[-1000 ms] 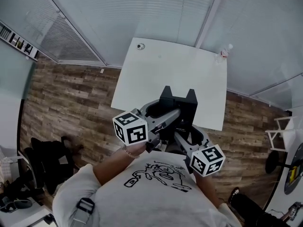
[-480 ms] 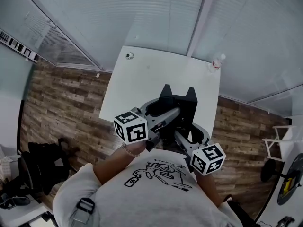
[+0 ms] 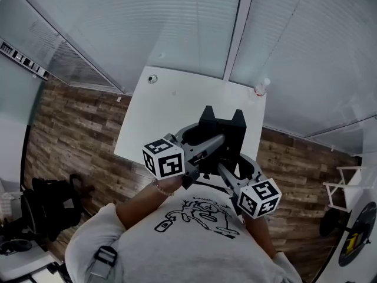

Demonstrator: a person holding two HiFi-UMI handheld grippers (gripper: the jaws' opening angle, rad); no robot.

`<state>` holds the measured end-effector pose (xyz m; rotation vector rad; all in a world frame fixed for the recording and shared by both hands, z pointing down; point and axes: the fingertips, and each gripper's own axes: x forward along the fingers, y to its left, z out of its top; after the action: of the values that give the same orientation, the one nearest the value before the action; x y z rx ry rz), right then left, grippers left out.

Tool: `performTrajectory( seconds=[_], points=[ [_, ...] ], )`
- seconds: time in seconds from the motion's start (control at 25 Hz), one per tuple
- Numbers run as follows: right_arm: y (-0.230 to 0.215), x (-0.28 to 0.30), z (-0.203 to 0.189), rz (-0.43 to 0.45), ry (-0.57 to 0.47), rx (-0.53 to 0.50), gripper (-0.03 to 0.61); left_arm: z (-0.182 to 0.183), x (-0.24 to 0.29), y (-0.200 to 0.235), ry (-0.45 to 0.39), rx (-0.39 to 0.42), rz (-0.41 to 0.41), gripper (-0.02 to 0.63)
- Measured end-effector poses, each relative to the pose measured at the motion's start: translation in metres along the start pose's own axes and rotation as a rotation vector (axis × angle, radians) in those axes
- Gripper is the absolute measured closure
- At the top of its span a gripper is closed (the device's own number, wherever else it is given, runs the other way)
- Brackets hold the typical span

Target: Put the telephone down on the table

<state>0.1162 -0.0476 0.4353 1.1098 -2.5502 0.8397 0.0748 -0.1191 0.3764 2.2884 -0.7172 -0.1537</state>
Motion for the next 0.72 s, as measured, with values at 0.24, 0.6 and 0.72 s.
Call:
performTrajectory(
  seconds=[0.24,0.6,0.72],
  points=[
    [-0.017,-0.001,0.004,0.012,0.015,-0.010,0.344,0.000,0.016,0.003,-0.009,-0.007,0.010,0.341],
    [-0.008,0.034,0.015,0.017,0.030,-0.006,0.344,0.021,0.002,0.031,0.004,-0.012,0.018,0.342],
    [0.002,0.057,0.026,0.012,0.028,-0.005,0.344,0.038,-0.009,0.048,0.004,-0.016,0.012,0.342]
  ],
)
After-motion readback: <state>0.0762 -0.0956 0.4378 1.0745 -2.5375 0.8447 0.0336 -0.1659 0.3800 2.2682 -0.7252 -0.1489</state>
